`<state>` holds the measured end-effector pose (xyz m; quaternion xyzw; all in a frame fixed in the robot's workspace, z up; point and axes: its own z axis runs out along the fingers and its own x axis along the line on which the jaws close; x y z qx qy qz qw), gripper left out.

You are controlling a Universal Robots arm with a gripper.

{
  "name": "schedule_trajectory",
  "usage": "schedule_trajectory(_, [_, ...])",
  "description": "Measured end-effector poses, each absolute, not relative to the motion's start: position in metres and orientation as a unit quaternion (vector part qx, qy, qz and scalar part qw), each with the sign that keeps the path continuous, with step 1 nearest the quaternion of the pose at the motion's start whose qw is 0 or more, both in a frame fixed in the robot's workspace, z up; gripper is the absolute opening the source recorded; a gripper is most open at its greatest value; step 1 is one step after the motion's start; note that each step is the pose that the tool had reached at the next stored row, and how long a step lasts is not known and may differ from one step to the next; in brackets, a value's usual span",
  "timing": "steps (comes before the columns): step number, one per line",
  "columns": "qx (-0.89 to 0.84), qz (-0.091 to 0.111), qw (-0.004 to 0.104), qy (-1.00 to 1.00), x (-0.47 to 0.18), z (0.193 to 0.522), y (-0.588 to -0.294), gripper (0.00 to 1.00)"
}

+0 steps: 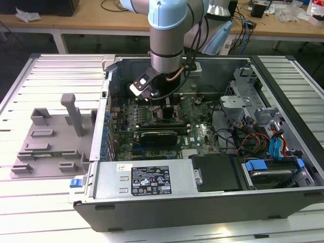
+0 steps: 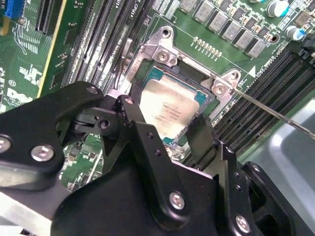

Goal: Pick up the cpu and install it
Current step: 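Place the cpu into insertion slot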

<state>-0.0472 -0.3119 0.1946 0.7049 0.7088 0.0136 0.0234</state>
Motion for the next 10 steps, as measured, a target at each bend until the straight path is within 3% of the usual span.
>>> schedule_trajectory(10, [0.705,0.015,0.022,0.709,-0.047,0.207,-0.312,0.62])
